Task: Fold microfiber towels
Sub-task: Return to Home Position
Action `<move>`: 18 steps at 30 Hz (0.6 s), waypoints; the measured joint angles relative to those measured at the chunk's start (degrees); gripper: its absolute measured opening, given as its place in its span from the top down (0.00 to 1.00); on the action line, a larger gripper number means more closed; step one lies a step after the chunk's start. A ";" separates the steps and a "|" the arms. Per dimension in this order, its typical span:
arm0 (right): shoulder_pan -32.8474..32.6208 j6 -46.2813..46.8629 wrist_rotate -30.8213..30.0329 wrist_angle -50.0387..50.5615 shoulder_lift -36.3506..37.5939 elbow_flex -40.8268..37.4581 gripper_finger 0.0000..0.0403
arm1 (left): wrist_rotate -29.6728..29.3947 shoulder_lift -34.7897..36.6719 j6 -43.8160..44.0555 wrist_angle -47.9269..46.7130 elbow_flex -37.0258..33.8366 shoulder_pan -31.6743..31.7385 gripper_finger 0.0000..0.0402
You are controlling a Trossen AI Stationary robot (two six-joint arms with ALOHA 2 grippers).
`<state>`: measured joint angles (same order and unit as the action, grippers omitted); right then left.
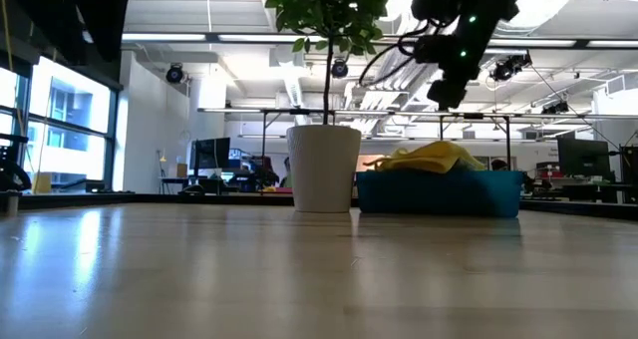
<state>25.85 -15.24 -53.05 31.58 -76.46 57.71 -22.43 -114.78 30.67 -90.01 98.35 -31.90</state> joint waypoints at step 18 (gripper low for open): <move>-24.36 27.34 24.15 4.12 12.71 -12.90 0.60 | -11.55 22.65 -5.07 -0.04 -2.43 1.22 0.72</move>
<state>1.50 12.10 -28.90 35.70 -63.76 44.81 -33.99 -92.14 25.61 -90.05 95.91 -30.68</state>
